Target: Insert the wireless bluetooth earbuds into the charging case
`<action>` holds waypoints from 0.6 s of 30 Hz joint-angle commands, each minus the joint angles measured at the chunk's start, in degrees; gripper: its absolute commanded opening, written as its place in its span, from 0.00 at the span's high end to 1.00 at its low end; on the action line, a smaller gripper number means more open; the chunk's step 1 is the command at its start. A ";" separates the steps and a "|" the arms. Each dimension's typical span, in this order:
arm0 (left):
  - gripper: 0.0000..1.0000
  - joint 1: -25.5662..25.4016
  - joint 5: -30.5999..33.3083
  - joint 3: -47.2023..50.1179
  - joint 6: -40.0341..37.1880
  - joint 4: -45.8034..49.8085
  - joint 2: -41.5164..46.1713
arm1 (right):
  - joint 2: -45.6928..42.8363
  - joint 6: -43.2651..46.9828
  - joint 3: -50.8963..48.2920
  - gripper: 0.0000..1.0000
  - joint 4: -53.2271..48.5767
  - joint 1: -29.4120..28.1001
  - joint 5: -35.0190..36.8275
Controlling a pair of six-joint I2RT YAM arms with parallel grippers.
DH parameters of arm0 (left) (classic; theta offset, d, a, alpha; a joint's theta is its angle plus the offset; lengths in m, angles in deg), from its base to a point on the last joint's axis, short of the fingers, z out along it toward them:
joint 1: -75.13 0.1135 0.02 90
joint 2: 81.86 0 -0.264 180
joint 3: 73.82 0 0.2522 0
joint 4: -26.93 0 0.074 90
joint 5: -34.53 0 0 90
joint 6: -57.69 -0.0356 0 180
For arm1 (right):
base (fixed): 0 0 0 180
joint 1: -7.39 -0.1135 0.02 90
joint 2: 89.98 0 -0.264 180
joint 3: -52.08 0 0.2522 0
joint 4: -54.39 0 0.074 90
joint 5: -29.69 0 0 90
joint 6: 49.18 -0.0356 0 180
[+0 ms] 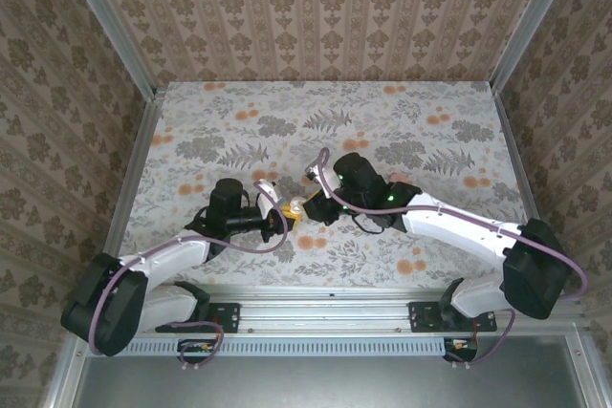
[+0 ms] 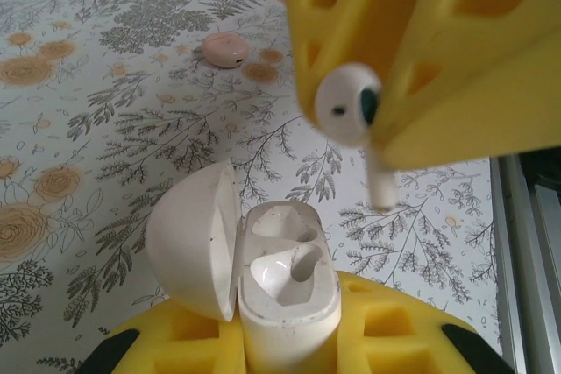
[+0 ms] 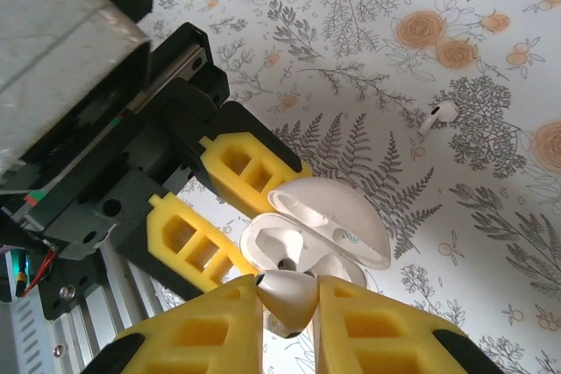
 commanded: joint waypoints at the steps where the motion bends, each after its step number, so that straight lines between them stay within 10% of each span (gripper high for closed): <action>1: 0.85 -0.49 -0.99 0.78 -1.10 -0.96 1.33 | 2.16 1.16 2.36 0.81 2.52 -0.53 -0.78; 18: 0.85 -0.49 0.02 0.69 -0.75 -0.47 1.42 | 0.99 1.64 2.56 0.81 3.61 -0.80 0.99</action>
